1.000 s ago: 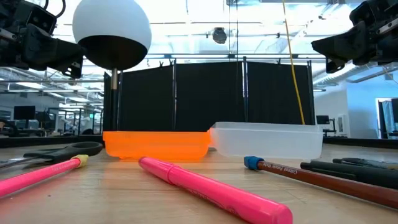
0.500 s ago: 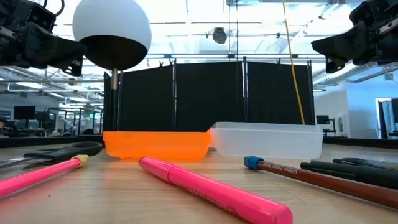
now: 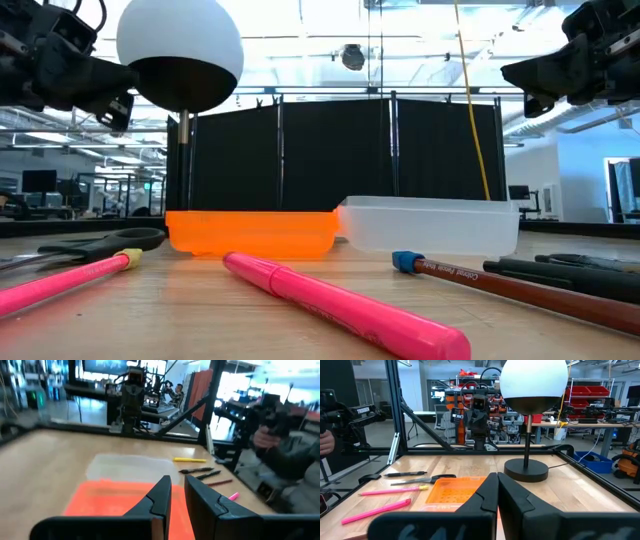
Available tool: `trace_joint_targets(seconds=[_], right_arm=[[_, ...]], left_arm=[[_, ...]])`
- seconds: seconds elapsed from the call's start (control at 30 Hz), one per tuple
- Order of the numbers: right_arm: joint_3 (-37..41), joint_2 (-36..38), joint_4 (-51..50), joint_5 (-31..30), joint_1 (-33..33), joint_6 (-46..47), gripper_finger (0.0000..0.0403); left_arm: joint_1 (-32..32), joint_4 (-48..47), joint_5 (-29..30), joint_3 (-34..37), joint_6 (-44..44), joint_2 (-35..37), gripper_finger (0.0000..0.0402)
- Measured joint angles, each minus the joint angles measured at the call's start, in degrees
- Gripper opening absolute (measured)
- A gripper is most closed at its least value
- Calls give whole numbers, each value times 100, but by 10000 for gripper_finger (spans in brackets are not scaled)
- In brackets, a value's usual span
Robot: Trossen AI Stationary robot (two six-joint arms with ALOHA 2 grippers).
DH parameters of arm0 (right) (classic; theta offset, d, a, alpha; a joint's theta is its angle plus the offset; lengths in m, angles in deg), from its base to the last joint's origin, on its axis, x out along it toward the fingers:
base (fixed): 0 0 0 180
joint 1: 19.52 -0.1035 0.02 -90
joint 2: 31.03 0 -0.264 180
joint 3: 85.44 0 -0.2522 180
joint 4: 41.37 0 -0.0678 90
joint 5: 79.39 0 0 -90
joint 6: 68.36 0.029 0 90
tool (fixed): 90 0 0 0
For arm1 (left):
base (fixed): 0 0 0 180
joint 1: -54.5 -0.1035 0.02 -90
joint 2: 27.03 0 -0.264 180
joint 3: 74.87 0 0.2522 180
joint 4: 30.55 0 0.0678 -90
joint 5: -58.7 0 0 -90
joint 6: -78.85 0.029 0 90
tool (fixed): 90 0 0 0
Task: Pick & place school supplies into a supply box
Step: Put the black scissors into the transparent bin
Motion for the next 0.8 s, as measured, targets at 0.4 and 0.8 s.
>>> trace_joint_targets(seconds=[0.4, 0.8], right_arm=[[-2, 0, 0, 0, 0, -33, 0], [-7, 0, 130, -21, 2, -875, 0]], left_arm=[[109, -52, 311, -115, -1296, -167, 63], [1830, -765, 2188, -2223, -3458, -2685, 62]])
